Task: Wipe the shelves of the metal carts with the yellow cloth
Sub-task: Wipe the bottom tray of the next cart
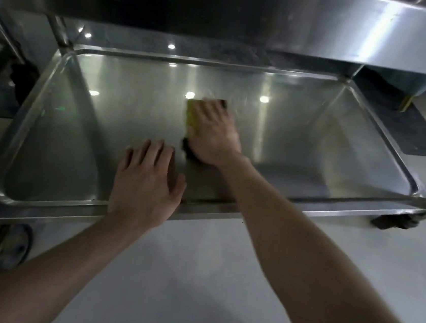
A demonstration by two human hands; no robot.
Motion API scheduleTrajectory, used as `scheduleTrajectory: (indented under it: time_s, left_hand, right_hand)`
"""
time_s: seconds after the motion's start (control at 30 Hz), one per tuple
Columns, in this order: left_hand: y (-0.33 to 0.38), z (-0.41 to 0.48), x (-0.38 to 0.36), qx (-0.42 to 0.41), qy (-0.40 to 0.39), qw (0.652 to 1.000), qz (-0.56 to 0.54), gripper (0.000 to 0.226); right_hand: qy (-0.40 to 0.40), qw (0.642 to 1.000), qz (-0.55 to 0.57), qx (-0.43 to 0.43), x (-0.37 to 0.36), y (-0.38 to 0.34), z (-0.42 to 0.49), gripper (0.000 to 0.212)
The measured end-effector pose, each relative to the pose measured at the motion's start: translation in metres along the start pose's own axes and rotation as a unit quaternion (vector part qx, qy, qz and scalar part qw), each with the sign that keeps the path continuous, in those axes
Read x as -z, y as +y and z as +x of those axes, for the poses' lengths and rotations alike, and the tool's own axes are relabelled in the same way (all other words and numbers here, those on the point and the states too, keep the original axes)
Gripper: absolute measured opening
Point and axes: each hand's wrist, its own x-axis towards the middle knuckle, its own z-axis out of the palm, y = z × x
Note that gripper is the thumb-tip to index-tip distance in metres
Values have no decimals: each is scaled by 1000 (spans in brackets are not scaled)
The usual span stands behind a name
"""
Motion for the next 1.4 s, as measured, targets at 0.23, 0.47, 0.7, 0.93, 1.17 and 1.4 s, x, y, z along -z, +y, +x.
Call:
scheduleTrajectory:
  time_s: [0.23,0.47,0.7,0.93,1.17,1.4]
  left_hand:
    - [-4,-2,-4,-1,5,1000,-3,63]
    - [-1,0,-6,0,4,1000,5,63]
    - [-3,1,-7,17,6,1000,-17,64]
    - [0,2,-9,25,33,998,-41,52]
    - [-7,4,-12,21,45,996,-72,44]
    - [-40,5,5,-19,37,994,-98,43]
  right_hand:
    - [19,997,74,-1,27,108,-38,64]
    - [65,942,-4,-331,12,153,-33,88]
    - [-1,991,85,100,8,-23,3,66]
    - [45,950,36,-308,34,223,-125,85]
    - [61,997,39,-22,-1,15,-103,69]
    - [34,997,72,22,28,102,-145,57]
